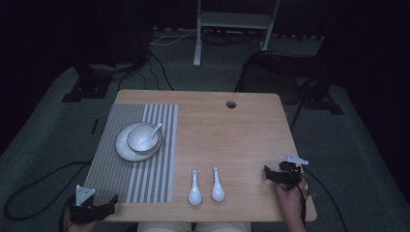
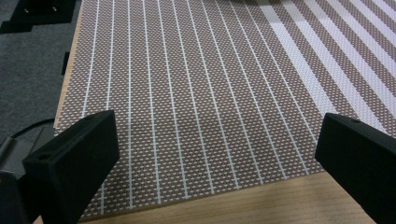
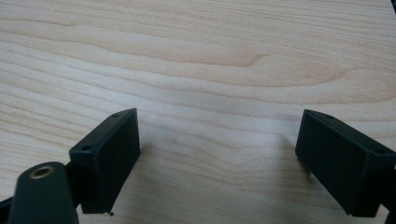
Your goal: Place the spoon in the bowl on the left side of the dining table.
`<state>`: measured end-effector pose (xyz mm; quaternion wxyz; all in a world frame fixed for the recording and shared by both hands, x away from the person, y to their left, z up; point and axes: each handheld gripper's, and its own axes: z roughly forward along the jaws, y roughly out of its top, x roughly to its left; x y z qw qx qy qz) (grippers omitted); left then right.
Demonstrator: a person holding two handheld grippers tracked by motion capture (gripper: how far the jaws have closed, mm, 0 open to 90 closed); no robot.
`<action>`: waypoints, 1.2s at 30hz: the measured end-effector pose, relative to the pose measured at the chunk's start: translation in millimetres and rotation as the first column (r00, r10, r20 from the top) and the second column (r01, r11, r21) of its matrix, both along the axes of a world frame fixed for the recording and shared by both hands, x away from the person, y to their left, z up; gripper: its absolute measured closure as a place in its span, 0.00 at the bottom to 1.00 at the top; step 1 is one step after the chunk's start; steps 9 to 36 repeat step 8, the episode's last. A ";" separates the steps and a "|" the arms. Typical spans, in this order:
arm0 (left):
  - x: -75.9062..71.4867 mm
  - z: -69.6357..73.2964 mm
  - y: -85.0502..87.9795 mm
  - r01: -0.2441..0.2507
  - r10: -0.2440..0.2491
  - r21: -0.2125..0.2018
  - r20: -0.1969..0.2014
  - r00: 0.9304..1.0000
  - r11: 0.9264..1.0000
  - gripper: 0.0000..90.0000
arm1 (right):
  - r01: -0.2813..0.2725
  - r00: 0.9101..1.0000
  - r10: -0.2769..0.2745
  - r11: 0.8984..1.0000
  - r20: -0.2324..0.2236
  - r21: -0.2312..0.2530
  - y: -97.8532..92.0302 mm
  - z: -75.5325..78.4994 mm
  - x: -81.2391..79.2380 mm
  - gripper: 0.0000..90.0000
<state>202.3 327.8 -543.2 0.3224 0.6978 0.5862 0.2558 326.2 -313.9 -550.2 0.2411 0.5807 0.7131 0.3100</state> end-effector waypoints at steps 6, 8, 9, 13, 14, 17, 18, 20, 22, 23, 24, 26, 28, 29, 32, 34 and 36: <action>1.8 -2.0 -1.5 0.026 -0.026 -0.017 -0.018 0.999 1.000 0.00 | 0.000 1.000 0.000 1.000 0.000 -0.001 0.1 0.1 0.2 0.14; 1.9 -2.4 -1.6 0.027 -0.027 -0.015 -0.020 0.999 1.000 0.00 | 0.001 1.000 -0.001 1.000 -0.001 -0.002 0.1 0.1 0.3 0.14; 1.9 -2.4 -1.6 0.027 -0.027 -0.015 -0.020 0.999 1.000 0.00 | 0.001 1.000 -0.001 1.000 -0.001 -0.002 0.1 0.1 0.3 0.14; 1.9 -2.4 -1.6 0.027 -0.027 -0.015 -0.020 0.999 1.000 0.00 | 0.001 1.000 -0.001 1.000 -0.001 -0.002 0.1 0.1 0.3 0.14; 1.9 -2.4 -1.6 0.027 -0.027 -0.015 -0.020 0.999 1.000 0.00 | 0.001 1.000 -0.001 1.000 -0.001 -0.002 0.1 0.1 0.3 0.14; 1.9 -2.4 -1.6 0.027 -0.027 -0.015 -0.020 0.999 1.000 0.00 | 0.001 1.000 -0.001 1.000 -0.001 -0.002 0.1 0.1 0.3 0.14; 1.9 -2.4 -1.6 0.027 -0.027 -0.015 -0.020 0.999 1.000 0.00 | 0.001 1.000 -0.001 1.000 -0.001 -0.002 0.1 0.1 0.3 0.14; 1.9 -2.4 -1.6 0.027 -0.027 -0.015 -0.020 0.999 1.000 0.00 | 0.001 1.000 -0.001 1.000 -0.001 -0.002 0.1 0.1 0.3 0.14; 1.9 -2.4 -1.6 0.027 -0.027 -0.015 -0.020 0.999 1.000 0.00 | 0.001 1.000 -0.001 1.000 -0.001 -0.002 0.1 0.1 0.3 0.14; 1.9 -2.4 -1.6 0.027 -0.027 -0.015 -0.020 0.999 1.000 0.00 | 0.001 1.000 -0.001 1.000 -0.001 -0.002 0.1 0.1 0.3 0.14; 1.9 -2.4 -1.6 0.027 -0.027 -0.015 -0.020 0.999 1.000 0.00 | 0.001 1.000 -0.001 1.000 -0.001 -0.002 0.1 0.1 0.3 0.14; 1.9 -2.4 -1.6 0.027 -0.027 -0.015 -0.020 0.999 1.000 0.00 | 0.001 1.000 -0.001 1.000 -0.001 -0.002 0.1 0.1 0.3 0.14; 1.9 -2.4 -1.6 0.027 -0.027 -0.015 -0.020 0.999 1.000 0.00 | 0.001 1.000 -0.001 1.000 -0.001 -0.002 0.1 0.1 0.3 0.14; 1.9 -2.4 -1.6 0.027 -0.027 -0.015 -0.020 0.999 1.000 0.00 | 0.001 1.000 -0.001 1.000 -0.001 -0.002 0.1 0.1 0.3 0.14; 1.9 -2.4 -1.6 0.027 -0.027 -0.015 -0.020 0.999 1.000 0.00 | 0.001 1.000 -0.001 1.000 -0.001 -0.002 0.1 0.1 0.3 0.14; 1.9 -2.4 -1.6 0.027 -0.027 -0.015 -0.020 0.999 1.000 0.00 | 0.001 1.000 -0.001 1.000 -0.001 -0.002 0.1 0.1 0.3 0.14; 1.9 -2.4 -1.6 0.027 -0.027 -0.015 -0.020 0.999 1.000 0.00 | 0.001 1.000 -0.001 1.000 -0.001 -0.002 0.1 0.1 0.3 0.14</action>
